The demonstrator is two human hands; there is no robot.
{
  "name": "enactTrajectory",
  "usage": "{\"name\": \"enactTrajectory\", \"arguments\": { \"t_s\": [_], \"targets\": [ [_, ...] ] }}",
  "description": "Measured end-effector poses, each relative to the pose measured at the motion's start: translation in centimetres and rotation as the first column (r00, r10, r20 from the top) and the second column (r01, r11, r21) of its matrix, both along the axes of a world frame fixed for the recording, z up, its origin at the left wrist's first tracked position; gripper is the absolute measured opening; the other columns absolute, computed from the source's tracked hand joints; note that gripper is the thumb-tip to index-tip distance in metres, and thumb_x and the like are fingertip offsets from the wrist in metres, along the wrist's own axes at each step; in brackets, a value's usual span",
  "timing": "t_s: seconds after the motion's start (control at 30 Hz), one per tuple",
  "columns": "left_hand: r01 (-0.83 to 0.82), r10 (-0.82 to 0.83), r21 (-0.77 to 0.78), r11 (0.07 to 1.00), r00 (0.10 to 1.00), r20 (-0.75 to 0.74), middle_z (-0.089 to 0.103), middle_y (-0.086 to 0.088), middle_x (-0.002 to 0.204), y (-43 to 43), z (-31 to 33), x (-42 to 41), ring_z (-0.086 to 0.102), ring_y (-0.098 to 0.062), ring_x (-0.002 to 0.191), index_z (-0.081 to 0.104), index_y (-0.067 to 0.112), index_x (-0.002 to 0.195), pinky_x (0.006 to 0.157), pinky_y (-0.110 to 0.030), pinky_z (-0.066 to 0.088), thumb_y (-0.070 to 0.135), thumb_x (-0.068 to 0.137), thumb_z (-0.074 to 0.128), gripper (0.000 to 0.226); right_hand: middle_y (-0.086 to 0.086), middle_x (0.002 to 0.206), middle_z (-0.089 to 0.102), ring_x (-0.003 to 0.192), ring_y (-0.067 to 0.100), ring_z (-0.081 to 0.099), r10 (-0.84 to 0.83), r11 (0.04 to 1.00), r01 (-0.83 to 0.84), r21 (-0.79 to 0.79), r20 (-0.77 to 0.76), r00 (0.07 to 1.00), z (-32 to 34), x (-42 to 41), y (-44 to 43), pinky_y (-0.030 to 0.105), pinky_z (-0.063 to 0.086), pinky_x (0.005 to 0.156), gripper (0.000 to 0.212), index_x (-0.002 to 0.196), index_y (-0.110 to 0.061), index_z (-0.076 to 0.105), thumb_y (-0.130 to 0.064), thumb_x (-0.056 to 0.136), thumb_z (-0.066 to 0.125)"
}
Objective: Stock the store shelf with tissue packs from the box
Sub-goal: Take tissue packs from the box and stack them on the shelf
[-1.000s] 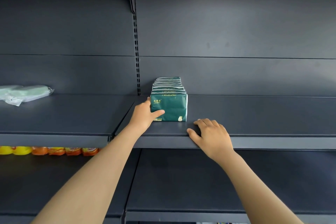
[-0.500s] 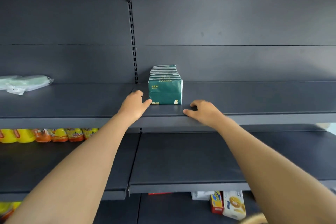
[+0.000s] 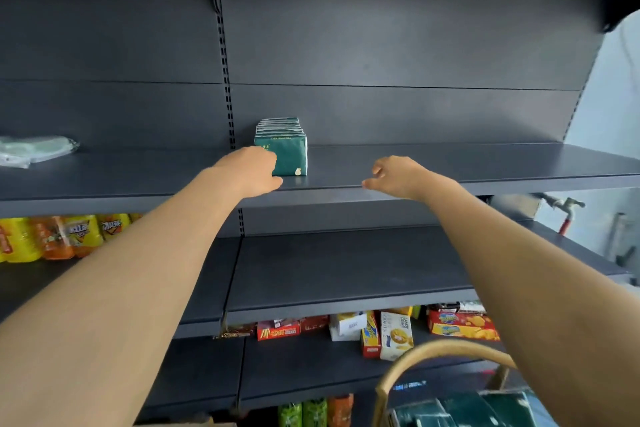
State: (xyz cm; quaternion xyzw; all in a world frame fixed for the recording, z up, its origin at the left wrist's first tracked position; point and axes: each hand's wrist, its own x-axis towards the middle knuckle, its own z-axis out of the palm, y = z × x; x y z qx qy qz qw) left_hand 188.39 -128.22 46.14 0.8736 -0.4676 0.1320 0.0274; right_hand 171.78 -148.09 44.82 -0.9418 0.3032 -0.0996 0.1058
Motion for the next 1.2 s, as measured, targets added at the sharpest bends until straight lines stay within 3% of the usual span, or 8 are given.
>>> {"name": "enactTrajectory", "arguments": {
  "t_s": [0.13, 0.27, 0.4, 0.53, 0.63, 0.9, 1.07, 1.2],
  "targets": [
    [0.026, -0.027, -0.012, 1.000, 0.998, -0.049, 0.060, -0.013, 0.107, -1.0, 0.1, -5.1, 0.056, -0.029, 0.099, 0.058, 0.001, 0.102, 0.085, -0.037, 0.047, 0.031, 0.091, 0.052, 0.033, 0.007, 0.132, 0.052, 0.118, 0.027, 0.050, -0.008, 1.000, 0.008, -0.017, 0.016, 1.000, 0.1, -5.8, -1.0, 0.035, 0.041, 0.094, 0.053, 0.131, -0.011, 0.048, -0.044, 0.090, 0.054],
    [0.031, -0.037, -0.059, 0.998, 0.993, -0.113, 0.054, -0.009, 0.096, -3.0, -1.6, -11.7, 0.050, -0.026, 0.086, 0.048, 0.016, 0.089, 0.077, -0.033, 0.042, 0.034, 0.089, 0.054, 0.018, 0.007, 0.133, 0.052, 0.118, 0.028, 0.050, 0.012, 0.998, -0.011, -0.063, 0.019, 1.000, -0.6, -11.8, -2.8, 0.037, 0.042, 0.095, 0.053, 0.130, -0.012, 0.048, -0.044, 0.089, 0.054],
    [-0.011, -0.006, -0.110, 0.994, 0.989, -0.149, 0.060, -0.013, 0.110, -6.1, -4.2, -19.6, 0.056, -0.030, 0.102, 0.060, 0.006, 0.099, 0.090, -0.039, 0.047, 0.034, 0.090, 0.053, 0.030, 0.009, 0.135, 0.051, 0.122, 0.029, 0.048, 0.083, 0.991, -0.082, -0.109, 0.004, 0.997, -2.2, -18.8, -6.1, 0.038, 0.041, 0.098, 0.054, 0.133, -0.011, 0.047, -0.044, 0.091, 0.053],
    [-0.071, 0.045, -0.117, 0.991, 0.976, -0.212, 0.058, -0.009, 0.117, -8.8, -7.3, -26.8, 0.054, -0.026, 0.107, 0.059, 0.010, 0.116, 0.092, -0.036, 0.045, 0.034, 0.092, 0.052, 0.034, 0.011, 0.138, 0.049, 0.126, 0.030, 0.045, 0.149, 0.978, -0.156, -0.141, -0.060, 0.987, -4.7, -25.6, -9.4, 0.037, 0.039, 0.099, 0.055, 0.136, -0.009, 0.044, -0.042, 0.093, 0.051],
    [-0.084, 0.059, -0.081, 0.993, 0.960, -0.273, 0.058, -0.008, 0.118, -10.5, -10.2, -31.4, 0.054, -0.024, 0.106, 0.057, 0.010, 0.121, 0.092, -0.035, 0.045, 0.035, 0.093, 0.052, 0.038, 0.012, 0.135, 0.052, 0.123, 0.030, 0.047, 0.163, 0.983, -0.169, -0.074, -0.083, 0.983, -7.6, -30.4, -11.3, 0.037, 0.041, 0.098, 0.054, 0.134, -0.008, 0.046, -0.041, 0.093, 0.052],
    [-0.078, 0.092, 0.053, 0.996, 0.923, -0.374, 0.057, -0.007, 0.111, -14.0, -19.5, -39.1, 0.055, -0.023, 0.102, 0.060, 0.009, 0.111, 0.085, -0.033, 0.043, 0.031, 0.093, 0.052, 0.029, 0.012, 0.127, 0.057, 0.113, 0.029, 0.054, 0.148, 0.986, -0.126, 0.104, -0.228, 0.962, -18.3, -37.9, -14.8, 0.038, 0.046, 0.094, 0.048, 0.130, -0.009, 0.049, -0.038, 0.092, 0.051],
    [-0.026, 0.092, 0.145, 0.989, 0.878, -0.470, 0.057, -0.005, 0.115, -16.0, -27.0, -40.5, 0.057, -0.023, 0.101, 0.059, 0.011, 0.114, 0.087, -0.038, 0.048, 0.034, 0.093, 0.052, 0.032, 0.011, 0.104, 0.062, 0.091, 0.027, 0.059, 0.127, 0.976, -0.049, 0.210, -0.374, 0.919, -25.7, -39.6, -16.3, 0.030, 0.046, 0.071, 0.046, 0.129, -0.008, 0.049, -0.037, 0.093, 0.051],
    [0.007, 0.109, 0.209, 0.978, 0.836, -0.537, 0.055, -0.006, 0.120, -17.8, -33.5, -40.3, 0.054, -0.023, 0.107, 0.057, 0.011, 0.117, 0.092, -0.040, 0.045, 0.036, 0.093, 0.051, 0.035, 0.017, 0.124, 0.058, 0.111, 0.031, 0.055, 0.132, 0.946, 0.028, 0.323, -0.461, 0.878, -32.5, -39.4, -17.1, 0.036, 0.047, 0.092, 0.051, 0.135, -0.004, 0.044, -0.034, 0.094, 0.050]
  ]
}}
